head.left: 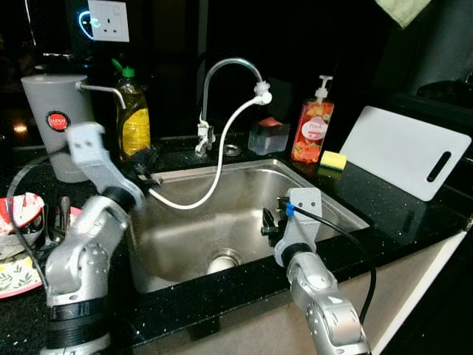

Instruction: Kitchen organization

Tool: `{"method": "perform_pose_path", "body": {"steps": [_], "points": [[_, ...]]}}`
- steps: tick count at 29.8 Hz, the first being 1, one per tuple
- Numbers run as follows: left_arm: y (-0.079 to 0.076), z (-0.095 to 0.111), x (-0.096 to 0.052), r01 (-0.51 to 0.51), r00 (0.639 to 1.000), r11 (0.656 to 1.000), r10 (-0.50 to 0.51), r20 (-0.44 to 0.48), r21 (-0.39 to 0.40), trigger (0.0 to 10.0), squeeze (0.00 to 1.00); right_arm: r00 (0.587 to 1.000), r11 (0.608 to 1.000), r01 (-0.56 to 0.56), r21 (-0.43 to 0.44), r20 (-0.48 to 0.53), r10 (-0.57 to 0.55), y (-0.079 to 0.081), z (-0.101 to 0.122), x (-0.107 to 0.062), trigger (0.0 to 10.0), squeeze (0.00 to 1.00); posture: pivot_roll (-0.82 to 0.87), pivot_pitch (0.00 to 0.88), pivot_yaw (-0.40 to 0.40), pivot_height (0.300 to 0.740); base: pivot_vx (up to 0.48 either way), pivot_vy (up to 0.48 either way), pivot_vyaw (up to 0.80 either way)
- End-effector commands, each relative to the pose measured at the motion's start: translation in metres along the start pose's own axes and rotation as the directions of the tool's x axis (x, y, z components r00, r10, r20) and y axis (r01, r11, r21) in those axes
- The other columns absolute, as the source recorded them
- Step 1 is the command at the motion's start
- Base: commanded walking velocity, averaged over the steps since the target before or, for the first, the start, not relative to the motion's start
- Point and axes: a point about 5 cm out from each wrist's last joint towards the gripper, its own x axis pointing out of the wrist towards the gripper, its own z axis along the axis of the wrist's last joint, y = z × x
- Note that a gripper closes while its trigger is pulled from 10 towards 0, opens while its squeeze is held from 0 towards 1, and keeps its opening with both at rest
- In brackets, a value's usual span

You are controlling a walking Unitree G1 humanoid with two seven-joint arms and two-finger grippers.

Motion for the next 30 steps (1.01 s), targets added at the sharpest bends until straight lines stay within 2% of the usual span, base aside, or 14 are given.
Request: {"method": "perform_pose_path", "body": {"steps": [1,4,5,6,7,8,9,13,15,18,21,22,23,30], "points": [[0.001,0.011,-0.001,0.004,0.998,1.0,-0.005,0.062,0.028,10.0,0.0,1.0,1.0,0.008,-0.011,-0.006,-0.008,-0.001,-0.002,-0.002,10.0,0.0,-0.06,0.0,-0.083,0.74,0.0,0.0,0.0],[0.004,0.014,-0.001,-0.037,0.996,0.998,0.034,0.081,0.046,10.0,0.0,1.0,1.0,0.009,-0.01,-0.006,-0.009,-0.001,-0.002,-0.002,10.0,0.0,-0.06,0.0,-0.083,0.74,0.0,0.0,0.0],[0.007,0.014,0.0,-0.084,0.995,0.987,0.075,0.067,0.14,10.0,0.0,1.0,1.0,0.01,-0.01,-0.006,-0.01,-0.001,-0.002,-0.002,10.0,0.0,-0.06,0.0,-0.083,0.74,0.0,0.0,0.0],[0.01,0.008,0.001,-0.12,0.993,0.935,0.119,0.022,0.335,10.0,0.0,1.0,1.0,0.01,-0.01,-0.006,-0.01,-0.001,-0.002,-0.002,10.0,0.0,-0.06,0.0,-0.084,0.74,0.0,0.0,0.0],[0.011,0.003,0.001,-0.128,0.99,0.87,0.142,0.006,0.476,10.0,0.0,1.0,1.0,0.009,-0.01,-0.005,-0.009,-0.001,-0.002,-0.002,10.0,0.0,-0.06,0.0,-0.085,0.74,0.0,0.0,0.0],[0.011,0.003,0.001,-0.128,0.99,0.87,0.142,0.006,0.476,10.0,0.0,1.0,1.0,0.009,-0.01,-0.005,-0.009,-0.001,-0.002,-0.002,10.0,0.0,-0.06,0.0,-0.085,0.74,0.0,0.0,0.0],[0.011,-0.001,0.0,-0.121,0.989,0.836,0.148,-0.008,0.536,10.0,0.0,1.0,1.0,0.009,-0.01,-0.005,-0.009,-0.001,-0.002,-0.002,10.0,0.0,-0.06,0.0,-0.085,0.74,0.0,0.0,0.0],[0.02,-0.017,-0.005,-0.136,0.973,0.816,0.218,-0.081,0.561,10.0,0.0,1.0,1.0,0.006,-0.011,-0.006,-0.006,-0.001,-0.003,-0.002,10.0,0.0,-0.06,0.0,-0.083,0.74,0.0,0.0,0.0],[0.029,-0.026,-0.01,-0.16,0.954,0.787,0.279,-0.113,0.595,10.0,0.0,1.0,1.0,0.007,-0.011,-0.006,-0.007,-0.001,-0.003,-0.002,10.0,0.0,-0.05,0.0,-0.083,0.74,0.0,0.0,0.0],[0.035,-0.042,-0.017,-0.168,0.92,0.87,0.307,-0.242,0.464,10.0,0.0,1.0,1.0,0.007,-0.011,-0.005,-0.007,-0.001,-0.003,-0.003,10.0,0.0,-0.06,0.0,-0.081,0.74,0.0,0.0,0.0],[0.035,-0.045,-0.018,-0.174,0.92,0.887,0.301,-0.251,0.427,10.0,0.0,1.0,1.0,0.006,-0.011,-0.004,-0.006,-0.001,-0.003,-0.003,10.0,0.0,-0.06,0.0,-0.081,0.74,0.0,0.0,0.0],[0.036,-0.047,-0.019,-0.179,0.915,0.876,0.315,-0.251,0.448,10.0,0.0,1.0,1.0,0.007,-0.012,-0.006,-0.007,-0.001,-0.003,-0.003,10.0,0.0,-0.06,0.0,-0.081,0.74,0.0,0.0,0.0],[0.041,-0.051,-0.023,-0.182,0.9,0.838,0.352,-0.256,0.514,10.0,0.0,1.0,1.0,0.007,-0.013,-0.011,-0.007,-0.001,-0.005,-0.005,10.0,0.0,-0.06,0.0,-0.077,0.74,0.0,0.0,0.0],[0.042,-0.057,-0.026,-0.176,0.881,0.816,0.38,-0.281,0.551,10.0,0.0,1.0,1.0,0.008,-0.012,-0.011,-0.008,-0.001,-0.005,-0.006,10.0,0.0,-0.06,0.0,-0.076,0.74,0.0,0.0,0.0]]}}
